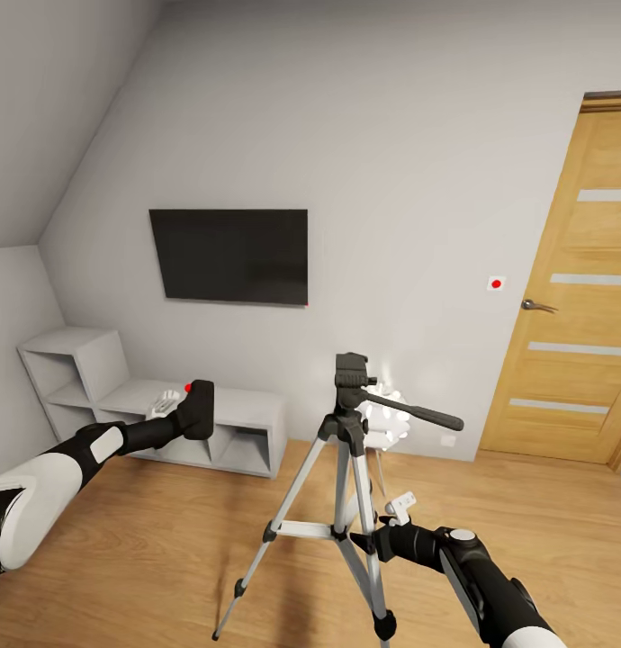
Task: Attach the digital camera to the camera tripod in the bedroom.
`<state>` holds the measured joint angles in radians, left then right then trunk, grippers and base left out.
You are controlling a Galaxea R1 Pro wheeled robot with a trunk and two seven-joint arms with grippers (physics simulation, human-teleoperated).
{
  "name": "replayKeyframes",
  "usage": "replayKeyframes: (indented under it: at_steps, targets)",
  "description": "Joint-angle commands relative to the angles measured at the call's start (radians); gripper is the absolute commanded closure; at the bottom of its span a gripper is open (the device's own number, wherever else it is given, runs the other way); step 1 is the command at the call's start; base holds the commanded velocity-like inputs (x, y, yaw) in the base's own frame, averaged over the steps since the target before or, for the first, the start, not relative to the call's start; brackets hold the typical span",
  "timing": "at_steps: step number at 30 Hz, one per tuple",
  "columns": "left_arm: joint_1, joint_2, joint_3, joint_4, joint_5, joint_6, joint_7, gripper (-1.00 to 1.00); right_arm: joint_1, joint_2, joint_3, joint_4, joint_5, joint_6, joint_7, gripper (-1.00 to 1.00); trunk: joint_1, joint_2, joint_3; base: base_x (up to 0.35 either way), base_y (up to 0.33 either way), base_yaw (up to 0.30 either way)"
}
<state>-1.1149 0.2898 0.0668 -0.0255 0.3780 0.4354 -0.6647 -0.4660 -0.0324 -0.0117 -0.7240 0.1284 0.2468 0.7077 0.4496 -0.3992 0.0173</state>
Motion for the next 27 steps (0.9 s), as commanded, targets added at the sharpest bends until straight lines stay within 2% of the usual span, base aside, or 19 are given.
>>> replayKeyframes:
  at_steps: [1,6,12,27]
  targets:
    - [0.000,0.000,0.010,-0.001,0.001,0.008,-0.003,1.00,0.000,0.000,-0.001,-0.002,0.006,0.004,0.005,-1.00,0.000,-0.001,0.000,0.000,0.000,0.000]
    - [0.000,0.000,0.010,-0.001,0.001,0.008,-0.003,1.00,0.000,0.000,0.000,-0.002,0.005,0.005,0.003,-1.00,0.000,-0.001,0.000,0.000,0.000,0.000]
    - [0.000,0.000,0.010,-0.001,0.000,0.008,-0.001,1.00,0.000,0.000,0.001,-0.002,0.002,0.007,-0.034,-1.00,0.000,-0.001,0.000,0.003,0.000,0.000]
    - [0.000,0.000,0.010,-0.001,-0.001,0.008,-0.001,1.00,0.000,0.001,0.002,-0.001,0.001,0.006,-0.039,-1.00,0.000,-0.001,0.000,0.081,0.000,0.000]
